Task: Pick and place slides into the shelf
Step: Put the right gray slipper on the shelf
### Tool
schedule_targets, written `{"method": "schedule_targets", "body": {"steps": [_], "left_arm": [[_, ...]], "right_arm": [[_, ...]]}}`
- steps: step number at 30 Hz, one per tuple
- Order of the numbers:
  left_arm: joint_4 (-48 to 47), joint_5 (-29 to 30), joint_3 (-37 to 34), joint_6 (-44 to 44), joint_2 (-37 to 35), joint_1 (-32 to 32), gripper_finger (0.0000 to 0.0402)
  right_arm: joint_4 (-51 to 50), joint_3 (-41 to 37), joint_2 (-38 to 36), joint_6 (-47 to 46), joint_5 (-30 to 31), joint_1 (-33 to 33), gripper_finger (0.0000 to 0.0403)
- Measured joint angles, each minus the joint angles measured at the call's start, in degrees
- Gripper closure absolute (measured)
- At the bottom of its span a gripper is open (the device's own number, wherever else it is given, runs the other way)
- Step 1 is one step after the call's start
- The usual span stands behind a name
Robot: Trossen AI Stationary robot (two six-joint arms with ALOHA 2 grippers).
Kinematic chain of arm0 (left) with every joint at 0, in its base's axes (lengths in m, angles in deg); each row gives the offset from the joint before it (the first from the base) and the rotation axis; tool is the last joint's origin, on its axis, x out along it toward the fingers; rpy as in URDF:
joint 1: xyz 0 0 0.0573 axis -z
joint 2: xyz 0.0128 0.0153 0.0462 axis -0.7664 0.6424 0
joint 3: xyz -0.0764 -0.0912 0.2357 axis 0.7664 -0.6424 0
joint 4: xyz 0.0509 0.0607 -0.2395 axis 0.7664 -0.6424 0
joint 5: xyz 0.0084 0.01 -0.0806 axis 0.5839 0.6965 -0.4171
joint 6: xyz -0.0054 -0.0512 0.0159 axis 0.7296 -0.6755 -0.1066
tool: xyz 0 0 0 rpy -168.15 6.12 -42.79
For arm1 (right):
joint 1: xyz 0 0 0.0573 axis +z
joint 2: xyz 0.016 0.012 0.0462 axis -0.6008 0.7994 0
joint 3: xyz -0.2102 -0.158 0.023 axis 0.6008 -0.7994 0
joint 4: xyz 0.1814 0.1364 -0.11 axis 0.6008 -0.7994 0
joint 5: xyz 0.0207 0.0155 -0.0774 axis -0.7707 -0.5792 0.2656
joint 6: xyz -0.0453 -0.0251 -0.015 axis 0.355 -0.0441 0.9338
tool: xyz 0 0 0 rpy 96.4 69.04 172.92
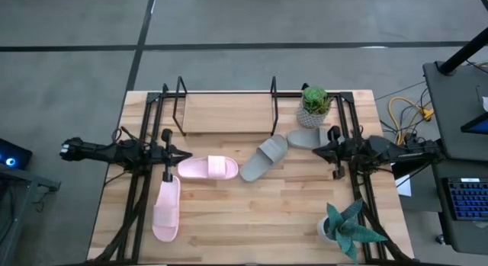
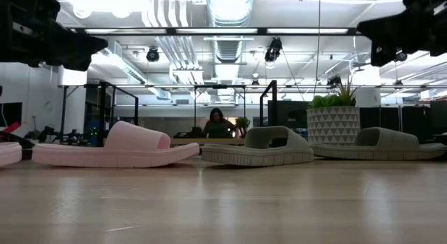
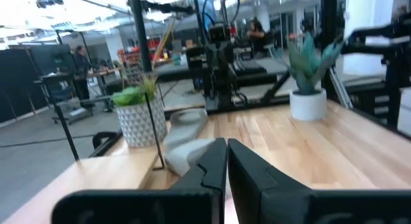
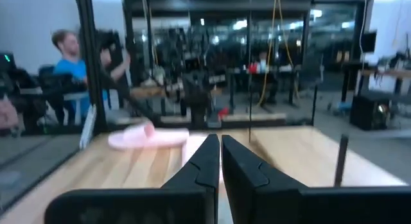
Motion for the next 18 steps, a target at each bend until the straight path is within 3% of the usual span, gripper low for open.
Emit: {"method": "schedule_targets", "body": {"steps": [5,9,13,18], "left_arm": [[4.0,0.0,0.0,-0.1,0.5,0.0,0.0396],[5.8,0.0,0.0,-0.1,0.5,0.0,0.0356],[7.9,0.0,0.0,-0.1,0.6,0.0,0.0302],[11.9,0.1,0.0,-0.1,0.5,0.0,0.0264]], "right_arm": [[5.0,0.4,2.5,-0.9,0.4,0.0,0.0380],[5.0,3.4,8.6,-2.3,4.8,0.0,0.0330],[5.0,9.4,17.2,-3.0,9.5,0.0,0.0271],[-0.7,20.2,27.3,-5.3,9.5,0.0,0.0231]]}}
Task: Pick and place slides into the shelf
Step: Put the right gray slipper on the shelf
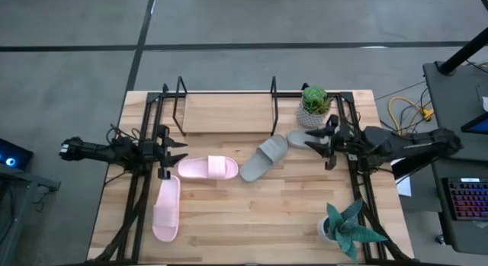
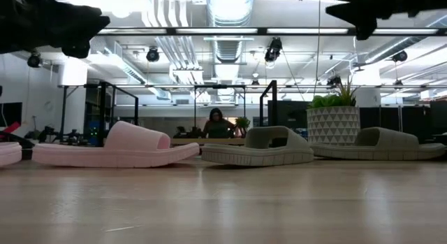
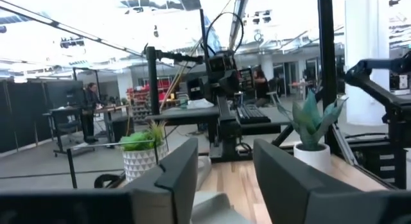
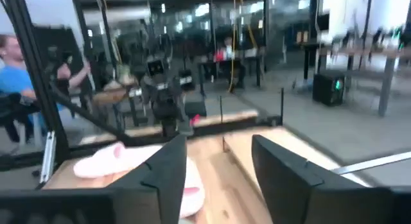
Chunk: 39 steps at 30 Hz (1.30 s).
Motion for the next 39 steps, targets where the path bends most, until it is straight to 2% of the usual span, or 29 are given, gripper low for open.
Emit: {"method": "schedule_targets", "body": {"steps": [3,9,16,22,32,39], "left_arm": [[-0.2,0.0,0.0,0.0,0.1,0.0,0.0257],[-0.4,0.0,-0.2,0.0,1.2,0.0,0.0256],[0.1,0.0,-0.1,1.3,1.6,0.0,0.0256],[-2.0,0.1,-0.1,1.6,1.9,0.0,0.0255],[-1.2,0.1,0.2,2.0,2.2,0.0,0.0255],[-1.2,0.2,0.2,2.0,2.0,0.0,0.0255]], "right_arm": [[-10.8,7.6,6.0,-3.7,2.3,0.0,0.0222],[-32.0,20.3,18.0,-18.3,9.8,0.0,0.0202],[-56.0,34.2,30.2,-37.8,10.5,0.0,0.0201],[-71.9,44.2,40.1,-48.3,12.0,0.0,0.0209],[-96.2,55.8,57.2,-61.7,13.4,0.0,0.0209],[-96.6,55.5,64.8,-62.8,13.4,-0.9,0.0209]]}}
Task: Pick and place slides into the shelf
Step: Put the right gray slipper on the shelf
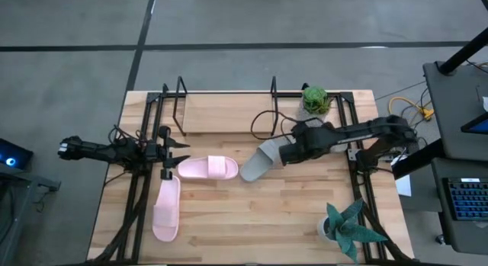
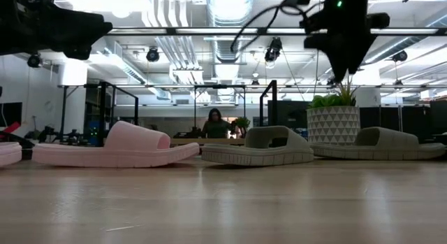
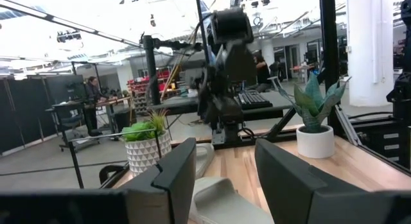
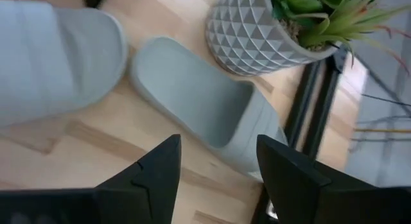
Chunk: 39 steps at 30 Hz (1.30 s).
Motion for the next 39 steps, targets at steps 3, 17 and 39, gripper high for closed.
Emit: {"method": "schedule_targets", "body": {"steps": [3,17,39], "left_arm": [[0.0,0.0,0.0,1.3,-0.2,0.0,0.0255],[-0.1,0.0,0.0,1.3,0.0,0.0,0.0255],[-0.1,0.0,0.0,1.3,0.2,0.0,0.0256]], "right_arm": [[0.0,-1.1,2.1,-1.0,0.0,-1.2,0.0209],[0.0,-10.4,3.9,-7.8,-0.5,-5.1,0.0209],[14.7,-24.6,4.5,-12.3,5.0,-8.7,0.0209]]}}
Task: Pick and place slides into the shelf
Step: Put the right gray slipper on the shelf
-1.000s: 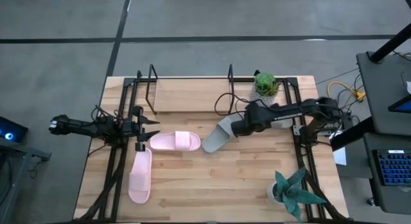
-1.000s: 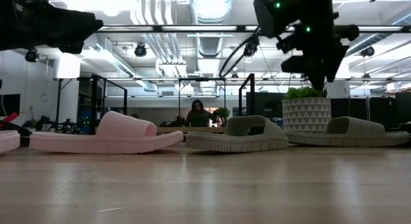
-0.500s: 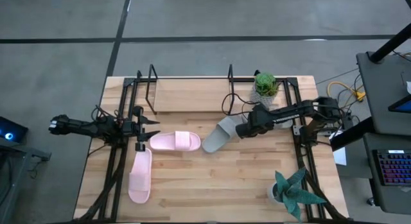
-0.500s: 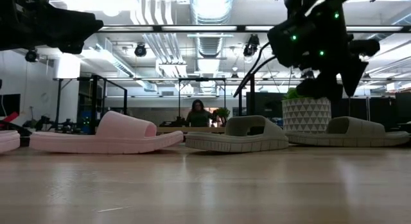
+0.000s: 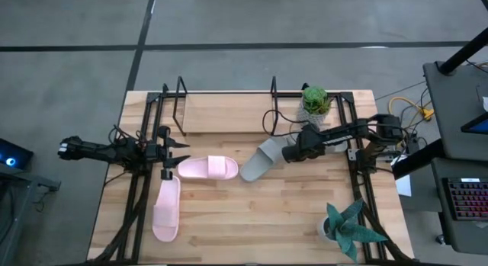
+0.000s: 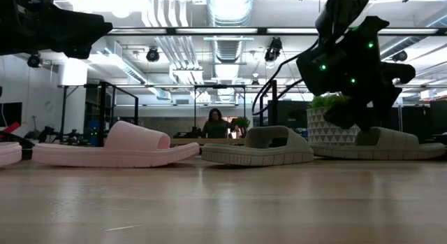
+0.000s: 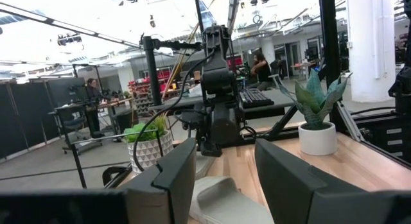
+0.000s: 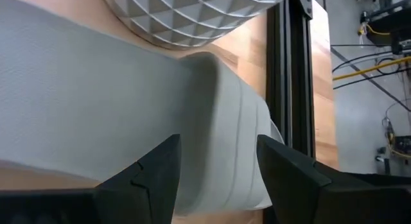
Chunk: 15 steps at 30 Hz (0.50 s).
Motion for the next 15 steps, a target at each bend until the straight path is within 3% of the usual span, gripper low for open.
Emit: {"method": "schedule_targets", "body": {"steps": [15], "left_arm": [[0.0,0.0,0.0,0.0,0.0,0.0,0.0256]], "right_arm": [[3.8,-4.8,0.0,0.5,1.1,-3.0,0.0216]]}}
